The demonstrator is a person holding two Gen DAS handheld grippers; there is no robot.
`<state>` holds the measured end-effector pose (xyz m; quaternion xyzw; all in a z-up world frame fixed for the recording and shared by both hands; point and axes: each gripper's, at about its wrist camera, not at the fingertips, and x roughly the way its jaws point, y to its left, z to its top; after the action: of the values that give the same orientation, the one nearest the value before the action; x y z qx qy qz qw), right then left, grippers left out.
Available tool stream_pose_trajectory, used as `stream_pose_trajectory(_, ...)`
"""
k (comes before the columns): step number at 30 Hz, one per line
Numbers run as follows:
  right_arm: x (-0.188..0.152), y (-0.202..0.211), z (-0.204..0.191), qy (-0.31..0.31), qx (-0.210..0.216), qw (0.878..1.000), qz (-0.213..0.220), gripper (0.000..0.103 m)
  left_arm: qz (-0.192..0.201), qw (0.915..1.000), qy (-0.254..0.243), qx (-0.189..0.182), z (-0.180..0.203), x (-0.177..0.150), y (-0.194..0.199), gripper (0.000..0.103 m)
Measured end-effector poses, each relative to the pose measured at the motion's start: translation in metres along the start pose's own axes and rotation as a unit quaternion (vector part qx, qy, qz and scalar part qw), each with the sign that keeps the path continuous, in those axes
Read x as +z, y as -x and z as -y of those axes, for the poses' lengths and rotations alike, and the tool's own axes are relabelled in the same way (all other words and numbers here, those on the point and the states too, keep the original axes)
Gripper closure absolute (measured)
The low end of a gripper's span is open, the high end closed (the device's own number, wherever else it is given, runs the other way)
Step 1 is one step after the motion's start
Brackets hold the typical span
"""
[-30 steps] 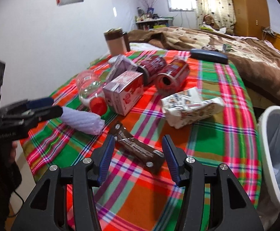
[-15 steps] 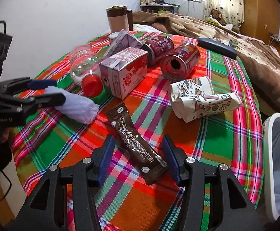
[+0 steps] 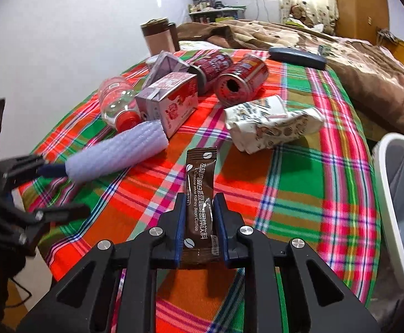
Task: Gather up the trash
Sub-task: 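Grasp the brown snack wrapper with the right tool while the left tool grasps the second foam net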
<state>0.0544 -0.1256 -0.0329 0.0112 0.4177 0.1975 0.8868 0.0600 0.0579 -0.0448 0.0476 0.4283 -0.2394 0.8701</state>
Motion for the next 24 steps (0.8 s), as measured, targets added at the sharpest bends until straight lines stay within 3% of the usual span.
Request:
stream_pose_trajectory(3,0.0,0.001,0.007,-0.019,0.001,1.0,0.004,0.082,0.016,0.9998,-0.01,-0.005,0.009,0.003,0.009,0.035)
stream_pose_trajectory(9,0.002,0.0,0.01,-0.036,-0.001,0.999,0.011,0.082,0.053,0.998,0.009,0.032,-0.002,0.025,0.016,0.035)
stream_pose_trajectory(15,0.001,-0.001,0.01,-0.045,0.007,0.999,0.017,0.082,0.018,0.9991,0.008,0.039,-0.007,0.04,-0.016,0.035)
stream_pose_trajectory(24,0.0,0.004,0.013,-0.052,0.007,0.998,0.034,0.082,0.005,0.9993,0.024,0.029,-0.003,0.037,-0.037,0.038)
